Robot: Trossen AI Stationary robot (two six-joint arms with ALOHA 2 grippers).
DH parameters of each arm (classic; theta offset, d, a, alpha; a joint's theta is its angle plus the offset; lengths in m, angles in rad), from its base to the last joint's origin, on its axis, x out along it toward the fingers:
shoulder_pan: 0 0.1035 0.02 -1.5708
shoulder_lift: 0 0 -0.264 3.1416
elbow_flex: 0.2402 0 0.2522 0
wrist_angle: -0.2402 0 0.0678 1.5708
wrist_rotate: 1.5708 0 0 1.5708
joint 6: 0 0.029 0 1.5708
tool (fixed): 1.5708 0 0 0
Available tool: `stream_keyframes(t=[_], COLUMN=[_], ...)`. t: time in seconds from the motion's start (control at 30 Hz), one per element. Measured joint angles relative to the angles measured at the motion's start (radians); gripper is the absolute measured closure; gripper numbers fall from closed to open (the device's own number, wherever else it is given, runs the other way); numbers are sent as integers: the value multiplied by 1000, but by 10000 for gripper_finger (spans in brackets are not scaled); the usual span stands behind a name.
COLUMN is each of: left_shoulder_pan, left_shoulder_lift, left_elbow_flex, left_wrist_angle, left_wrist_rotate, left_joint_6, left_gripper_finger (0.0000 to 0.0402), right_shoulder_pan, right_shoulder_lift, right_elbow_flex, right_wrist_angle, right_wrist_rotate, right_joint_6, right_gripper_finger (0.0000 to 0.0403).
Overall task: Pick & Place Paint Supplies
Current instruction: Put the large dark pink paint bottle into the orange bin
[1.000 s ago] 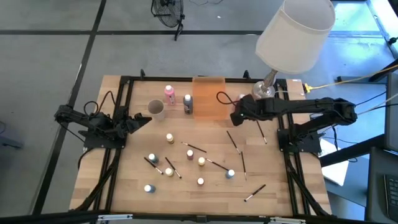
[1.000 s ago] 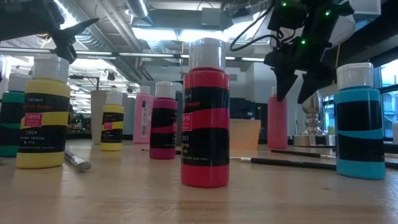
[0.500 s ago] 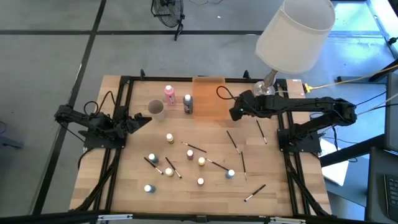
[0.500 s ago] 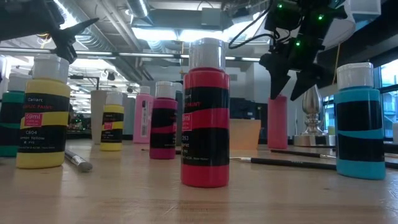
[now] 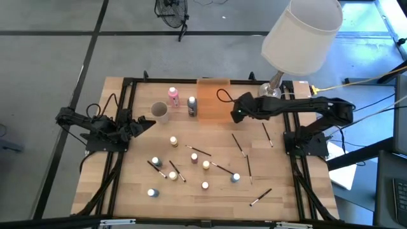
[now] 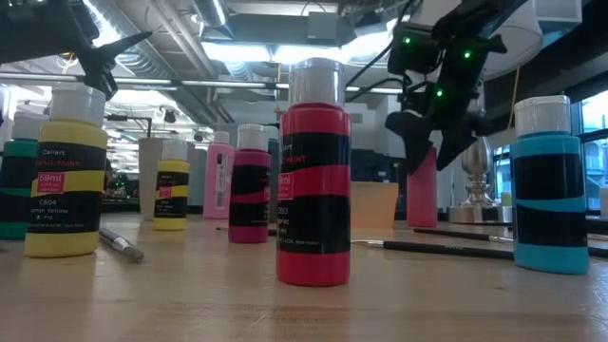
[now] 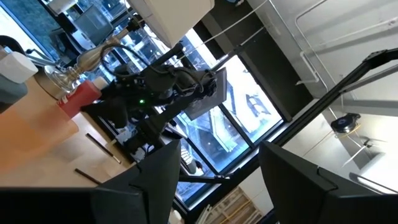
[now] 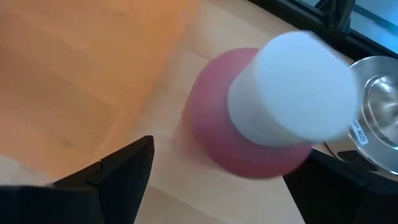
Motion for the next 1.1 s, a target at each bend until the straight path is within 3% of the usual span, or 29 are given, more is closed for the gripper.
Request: stream_keyframes(t=[0.63,1.1], left_shoulder_pan=[0,0], left_shoulder_lift=[0,0], left_elbow_flex=[0,0], left_wrist_angle=[-43,-49], left_wrist_rotate=[-9,-10], left_joint_6=[0,0], left_gripper_finger=[188,190], right_shoulder_pan=[-47,-88], right_shoulder_lift=[18,18], right_elbow_flex=[0,0], right_wrist_angle=[79,91], right_wrist_rotate=[28,18], right_joint_6=[-73,-70], right_gripper_finger=[66,151])
